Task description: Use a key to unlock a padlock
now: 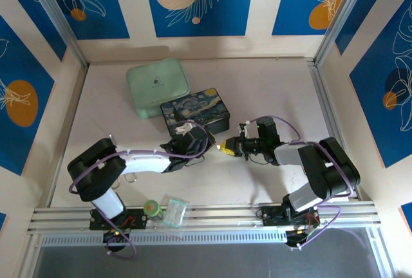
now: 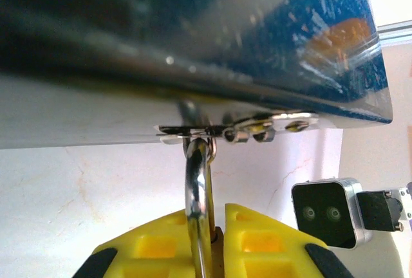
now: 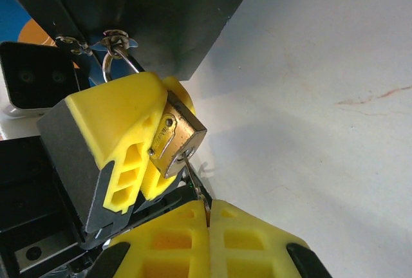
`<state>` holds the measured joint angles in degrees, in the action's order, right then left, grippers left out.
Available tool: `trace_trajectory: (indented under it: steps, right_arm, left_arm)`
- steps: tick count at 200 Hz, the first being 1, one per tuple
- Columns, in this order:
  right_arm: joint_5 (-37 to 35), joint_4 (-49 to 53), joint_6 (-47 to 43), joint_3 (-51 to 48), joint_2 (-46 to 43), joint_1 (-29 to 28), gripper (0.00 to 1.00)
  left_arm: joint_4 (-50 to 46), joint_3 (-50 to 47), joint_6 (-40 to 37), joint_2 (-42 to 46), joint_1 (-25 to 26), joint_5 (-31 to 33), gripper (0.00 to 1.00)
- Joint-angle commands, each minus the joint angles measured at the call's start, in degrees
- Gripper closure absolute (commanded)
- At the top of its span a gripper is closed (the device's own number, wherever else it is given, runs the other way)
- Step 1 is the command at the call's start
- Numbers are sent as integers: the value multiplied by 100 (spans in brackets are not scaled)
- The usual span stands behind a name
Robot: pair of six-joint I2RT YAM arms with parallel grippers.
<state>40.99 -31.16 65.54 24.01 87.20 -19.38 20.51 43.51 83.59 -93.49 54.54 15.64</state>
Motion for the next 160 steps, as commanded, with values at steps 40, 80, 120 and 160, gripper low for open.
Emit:
trace_trajectory:
  steps: [40, 80, 120, 160]
  right_arm:
    - [28, -1084, 492, 107, 307, 13, 100]
    - [218, -2227, 872, 77, 758, -37, 100]
    - [77, -2345, 782, 105, 770, -196, 100]
    - [182, -2587, 631, 68, 767, -190, 100]
  left_arm:
    - [726, -18, 332, 224, -5, -266, 100]
    - [749, 33, 401, 319, -5, -392, 100]
    - [595, 140, 379, 289, -5, -368, 100]
    - [691, 175, 434, 165, -14, -429, 100]
